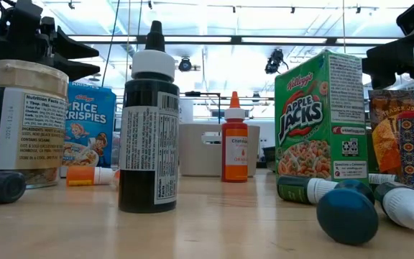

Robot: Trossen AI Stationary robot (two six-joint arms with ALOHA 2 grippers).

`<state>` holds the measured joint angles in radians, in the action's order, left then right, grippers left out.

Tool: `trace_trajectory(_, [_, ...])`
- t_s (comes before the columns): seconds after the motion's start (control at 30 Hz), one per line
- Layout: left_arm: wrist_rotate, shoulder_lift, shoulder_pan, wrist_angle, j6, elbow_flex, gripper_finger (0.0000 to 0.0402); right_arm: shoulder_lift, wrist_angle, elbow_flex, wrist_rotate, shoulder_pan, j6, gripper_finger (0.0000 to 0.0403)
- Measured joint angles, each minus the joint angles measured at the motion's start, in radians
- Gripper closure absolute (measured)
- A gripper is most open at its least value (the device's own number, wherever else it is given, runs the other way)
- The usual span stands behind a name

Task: Pick & Place Kitchen Items
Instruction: Put the blue cereal box into the transparent bin

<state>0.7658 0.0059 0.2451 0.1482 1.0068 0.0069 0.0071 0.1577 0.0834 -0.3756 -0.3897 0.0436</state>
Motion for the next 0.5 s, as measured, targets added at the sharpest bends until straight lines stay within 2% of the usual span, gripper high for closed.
trace_trajectory(0.4, [-0.003,0.000,-0.005,-0.001,0.073,0.012,0.0144,0.000,0.000,0.000,0.000,0.000,0.000,0.0223])
trace_trajectory(0.5, [-0.049,0.000,-0.005,0.025,0.072,0.027,0.0144,0.000,0.000,0.000,0.000,0.000,0.000,0.0223])
